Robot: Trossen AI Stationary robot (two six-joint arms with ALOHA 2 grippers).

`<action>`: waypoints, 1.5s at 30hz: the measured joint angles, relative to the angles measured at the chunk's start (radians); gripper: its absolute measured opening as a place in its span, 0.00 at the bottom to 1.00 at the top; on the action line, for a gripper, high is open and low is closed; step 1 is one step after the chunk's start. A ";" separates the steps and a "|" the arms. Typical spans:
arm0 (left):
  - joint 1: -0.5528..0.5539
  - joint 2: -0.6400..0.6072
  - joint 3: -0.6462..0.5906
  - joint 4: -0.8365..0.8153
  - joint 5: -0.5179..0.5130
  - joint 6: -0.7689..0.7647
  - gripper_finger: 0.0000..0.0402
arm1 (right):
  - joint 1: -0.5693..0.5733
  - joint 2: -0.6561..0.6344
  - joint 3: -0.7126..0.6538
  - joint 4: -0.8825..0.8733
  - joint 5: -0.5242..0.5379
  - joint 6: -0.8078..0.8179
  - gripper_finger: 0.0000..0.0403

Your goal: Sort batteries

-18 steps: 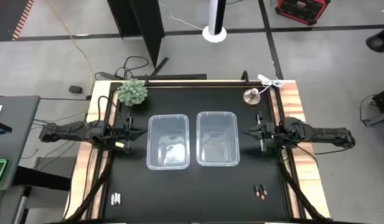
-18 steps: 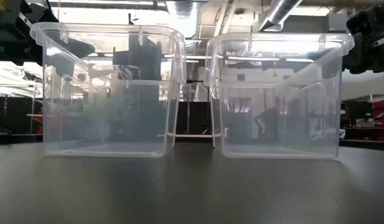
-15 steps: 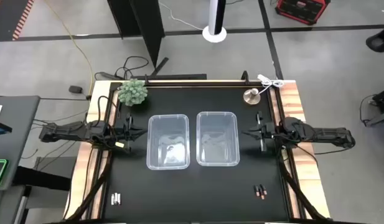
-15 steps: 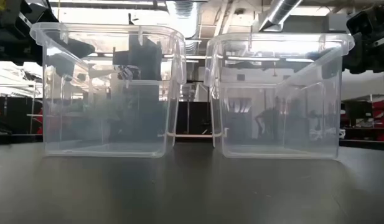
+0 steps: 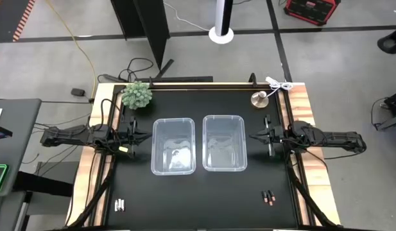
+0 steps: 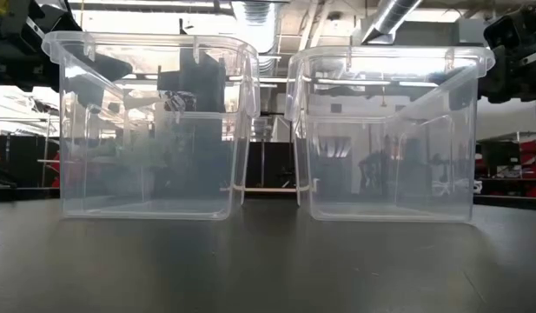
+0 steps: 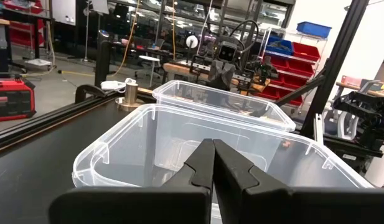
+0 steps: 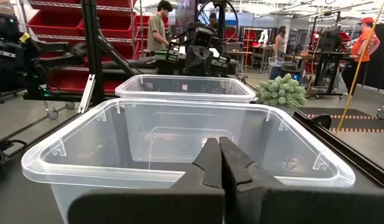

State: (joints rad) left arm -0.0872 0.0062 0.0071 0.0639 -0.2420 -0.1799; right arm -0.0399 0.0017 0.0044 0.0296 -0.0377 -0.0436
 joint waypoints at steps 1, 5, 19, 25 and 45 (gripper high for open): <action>0.000 0.000 0.000 0.000 0.000 0.000 0.00 | 0.000 0.000 0.000 0.000 0.000 0.000 0.00; 0.000 0.000 0.000 0.000 0.000 0.000 0.00 | 0.000 0.000 0.000 0.000 0.000 0.000 0.00; 0.000 0.000 0.000 0.000 0.000 0.000 0.00 | -0.010 0.000 0.000 0.070 0.041 -0.157 0.00; 0.000 0.000 0.000 0.000 0.000 0.000 0.00 | -0.010 0.001 0.023 0.261 0.041 0.206 0.00; 0.000 0.000 0.000 0.016 0.000 -0.326 0.00 | 0.416 0.261 0.375 0.236 -0.154 0.205 0.00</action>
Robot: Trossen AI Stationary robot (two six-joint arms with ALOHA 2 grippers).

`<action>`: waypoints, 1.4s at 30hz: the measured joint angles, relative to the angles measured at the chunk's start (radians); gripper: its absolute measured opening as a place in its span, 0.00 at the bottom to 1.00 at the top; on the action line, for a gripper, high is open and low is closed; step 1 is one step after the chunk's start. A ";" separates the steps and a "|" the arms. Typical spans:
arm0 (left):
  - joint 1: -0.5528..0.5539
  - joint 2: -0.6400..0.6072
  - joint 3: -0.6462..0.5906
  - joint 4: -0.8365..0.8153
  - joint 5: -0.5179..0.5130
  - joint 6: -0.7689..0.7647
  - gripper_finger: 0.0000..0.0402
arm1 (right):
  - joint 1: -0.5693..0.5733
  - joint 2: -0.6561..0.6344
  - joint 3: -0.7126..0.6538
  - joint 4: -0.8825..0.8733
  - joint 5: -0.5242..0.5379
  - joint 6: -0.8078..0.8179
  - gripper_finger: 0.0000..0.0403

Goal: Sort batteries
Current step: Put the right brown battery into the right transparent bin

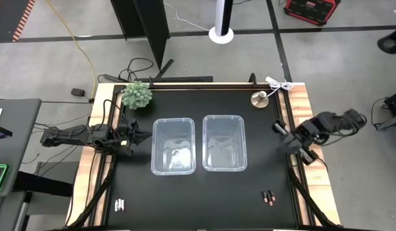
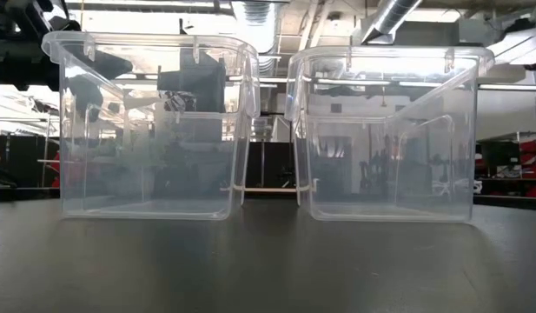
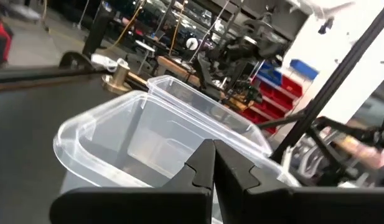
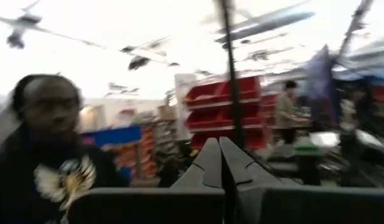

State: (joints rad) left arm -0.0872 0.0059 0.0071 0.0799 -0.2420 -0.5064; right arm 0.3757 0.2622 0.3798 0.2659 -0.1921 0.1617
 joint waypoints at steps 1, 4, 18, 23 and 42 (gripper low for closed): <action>0.000 0.000 0.000 0.000 0.000 -0.028 0.00 | 0.037 0.033 0.033 -0.053 0.000 -0.008 0.00; 0.000 0.000 0.000 -0.003 0.000 -0.062 0.00 | 0.129 0.157 0.152 -0.290 0.017 0.033 0.00; 0.000 0.000 0.000 -0.006 -0.039 -0.040 0.00 | 0.337 0.888 0.623 -1.547 0.148 0.812 0.00; 0.000 0.000 0.000 -0.007 -0.038 -0.037 0.00 | 0.455 0.996 0.601 -1.509 0.150 0.982 0.00; 0.000 0.000 0.000 -0.007 -0.033 0.145 0.12 | 0.711 1.273 0.601 -1.236 0.194 1.656 0.14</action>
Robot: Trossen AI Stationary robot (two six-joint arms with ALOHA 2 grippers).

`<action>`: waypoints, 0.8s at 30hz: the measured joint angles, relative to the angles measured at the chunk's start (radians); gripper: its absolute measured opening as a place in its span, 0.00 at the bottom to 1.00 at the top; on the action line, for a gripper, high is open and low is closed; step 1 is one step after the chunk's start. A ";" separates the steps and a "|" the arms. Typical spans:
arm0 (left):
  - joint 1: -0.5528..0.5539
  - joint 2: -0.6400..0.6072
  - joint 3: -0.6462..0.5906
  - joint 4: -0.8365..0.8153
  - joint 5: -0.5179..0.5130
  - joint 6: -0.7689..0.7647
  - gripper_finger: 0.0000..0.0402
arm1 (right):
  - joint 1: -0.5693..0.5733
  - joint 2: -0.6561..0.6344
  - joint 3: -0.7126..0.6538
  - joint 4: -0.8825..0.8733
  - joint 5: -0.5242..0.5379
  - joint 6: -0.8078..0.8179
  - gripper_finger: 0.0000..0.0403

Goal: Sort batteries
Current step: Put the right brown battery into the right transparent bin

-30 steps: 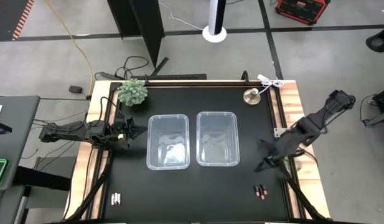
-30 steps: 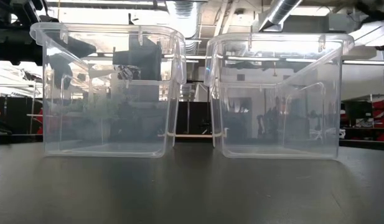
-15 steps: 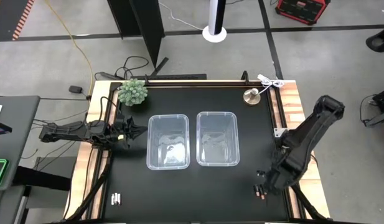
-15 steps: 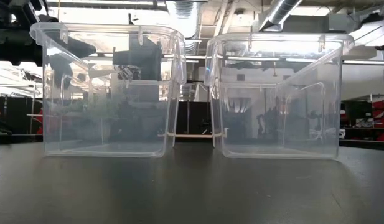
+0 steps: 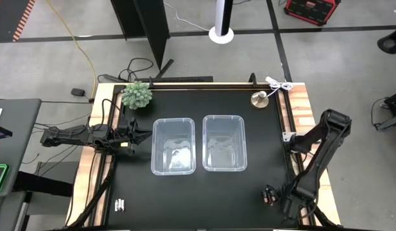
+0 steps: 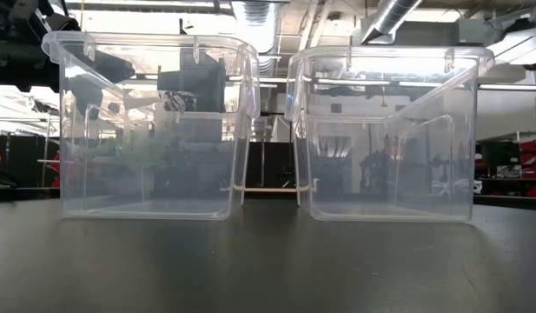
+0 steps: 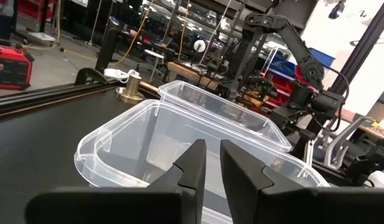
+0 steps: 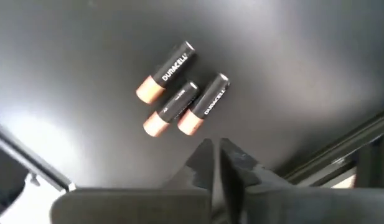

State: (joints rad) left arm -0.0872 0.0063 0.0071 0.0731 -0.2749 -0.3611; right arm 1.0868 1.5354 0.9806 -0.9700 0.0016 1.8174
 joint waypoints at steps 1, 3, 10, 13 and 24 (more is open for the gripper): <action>0.000 0.000 0.000 -0.001 0.000 0.007 0.12 | 0.001 0.010 0.000 0.003 0.008 0.036 0.18; 0.000 0.000 0.000 -0.004 0.003 0.009 0.12 | 0.010 0.025 0.000 0.016 0.033 0.080 0.27; 0.000 0.000 0.000 -0.005 0.012 0.016 0.12 | 0.039 0.058 0.000 0.045 0.120 0.213 0.56; 0.000 0.000 0.000 -0.005 0.012 0.036 0.12 | 0.051 0.078 0.000 0.021 0.124 0.279 0.59; 0.000 0.000 0.000 -0.006 0.012 0.017 0.12 | 0.049 0.149 0.000 0.012 0.129 0.327 0.55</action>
State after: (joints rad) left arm -0.0872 0.0059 0.0071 0.0672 -0.2630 -0.3443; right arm 1.1357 1.6845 0.9806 -0.9584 0.1307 2.1440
